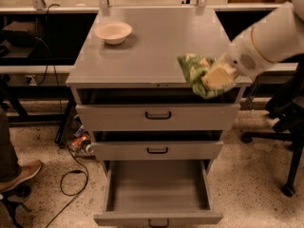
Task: Place green jalapeno chip bag into bottom drawer
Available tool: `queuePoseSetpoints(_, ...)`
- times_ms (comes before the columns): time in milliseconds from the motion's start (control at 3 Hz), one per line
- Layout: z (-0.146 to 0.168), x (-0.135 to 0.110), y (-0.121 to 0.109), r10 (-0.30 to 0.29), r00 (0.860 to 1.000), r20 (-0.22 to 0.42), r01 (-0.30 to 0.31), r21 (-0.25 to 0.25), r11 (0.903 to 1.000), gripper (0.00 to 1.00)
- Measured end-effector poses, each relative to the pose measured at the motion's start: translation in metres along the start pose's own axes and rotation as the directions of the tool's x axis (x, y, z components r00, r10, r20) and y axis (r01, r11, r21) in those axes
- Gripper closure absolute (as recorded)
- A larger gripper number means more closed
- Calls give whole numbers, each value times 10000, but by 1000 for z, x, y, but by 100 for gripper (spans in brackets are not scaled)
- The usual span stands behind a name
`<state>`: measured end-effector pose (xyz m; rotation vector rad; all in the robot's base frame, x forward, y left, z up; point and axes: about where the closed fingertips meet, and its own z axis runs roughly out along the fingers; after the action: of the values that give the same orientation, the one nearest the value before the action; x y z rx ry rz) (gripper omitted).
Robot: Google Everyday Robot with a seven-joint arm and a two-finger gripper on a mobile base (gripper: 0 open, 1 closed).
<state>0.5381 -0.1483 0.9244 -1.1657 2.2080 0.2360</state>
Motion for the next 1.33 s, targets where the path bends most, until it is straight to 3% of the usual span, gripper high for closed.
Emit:
queuePoseSetpoints(333,19,63,56,-390,9893,-1404,142,-1735,9847,100)
queuePoseSetpoints(1000,26,72,64,-409,9852,-1662,75,-1966,9805,100)
queuePoseSetpoints(1333,55,91,74,-294,9791,-2011,-165,-2230,9747,100)
